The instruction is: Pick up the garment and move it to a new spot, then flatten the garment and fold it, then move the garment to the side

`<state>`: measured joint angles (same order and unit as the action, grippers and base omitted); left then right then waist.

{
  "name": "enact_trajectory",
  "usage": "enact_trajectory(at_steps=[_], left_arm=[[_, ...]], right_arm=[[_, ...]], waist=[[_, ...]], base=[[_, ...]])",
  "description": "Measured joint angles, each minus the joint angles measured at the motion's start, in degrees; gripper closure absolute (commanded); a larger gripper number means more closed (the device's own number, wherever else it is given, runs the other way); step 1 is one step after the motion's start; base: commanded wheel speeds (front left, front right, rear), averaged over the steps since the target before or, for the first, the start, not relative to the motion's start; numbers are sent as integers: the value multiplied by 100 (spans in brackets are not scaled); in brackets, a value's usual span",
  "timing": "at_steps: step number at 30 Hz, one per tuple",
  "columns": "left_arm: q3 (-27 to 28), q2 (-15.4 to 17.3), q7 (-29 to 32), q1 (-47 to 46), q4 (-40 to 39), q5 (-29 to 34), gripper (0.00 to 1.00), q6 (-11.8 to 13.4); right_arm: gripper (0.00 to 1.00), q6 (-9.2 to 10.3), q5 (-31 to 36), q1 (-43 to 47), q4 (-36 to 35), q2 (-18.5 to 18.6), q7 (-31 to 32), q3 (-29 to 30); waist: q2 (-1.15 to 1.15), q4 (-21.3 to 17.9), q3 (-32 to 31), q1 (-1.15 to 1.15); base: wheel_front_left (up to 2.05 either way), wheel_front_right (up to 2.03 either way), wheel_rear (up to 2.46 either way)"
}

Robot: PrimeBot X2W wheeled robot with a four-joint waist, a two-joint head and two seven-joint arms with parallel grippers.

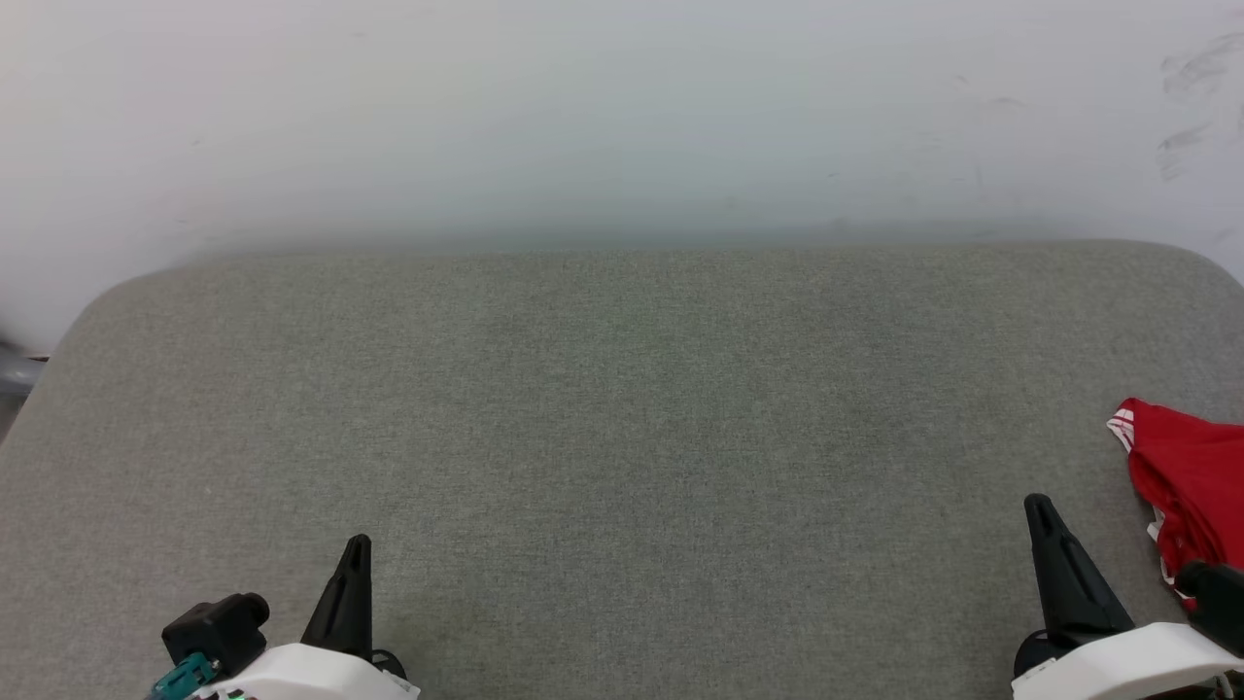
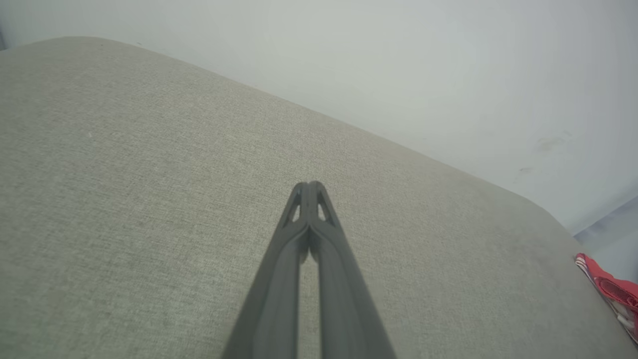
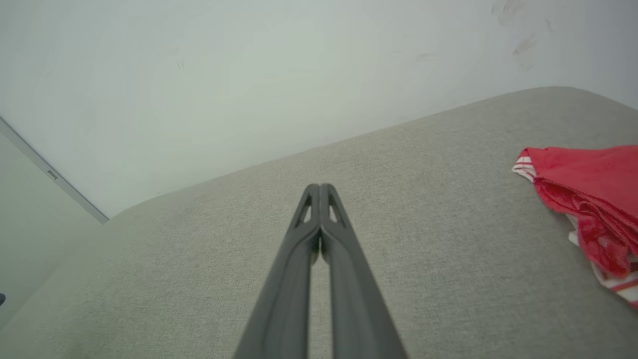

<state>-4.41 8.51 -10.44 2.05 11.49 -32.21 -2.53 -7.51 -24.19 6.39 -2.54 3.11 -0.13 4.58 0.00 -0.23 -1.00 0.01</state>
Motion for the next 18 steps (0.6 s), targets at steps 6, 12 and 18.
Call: enact_trajectory(at_steps=[6,12,18], left_arm=[[101,-35,142,-43,21,-525,100,-40],[175,-86,282,-119,38,-1004,100,-85],[269,-142,408,-161,66,-1458,100,-103]], right_arm=[[100,0,-620,-102,138,18,24,-14],[100,0,-1190,-184,276,32,64,-26],[100,0,-1713,-299,399,45,80,-33]], waist=[[0,1,7,0],[0,2,13,0],[0,3,20,0]], base=[[0,0,0],[0,0,0],[0,0,0]])
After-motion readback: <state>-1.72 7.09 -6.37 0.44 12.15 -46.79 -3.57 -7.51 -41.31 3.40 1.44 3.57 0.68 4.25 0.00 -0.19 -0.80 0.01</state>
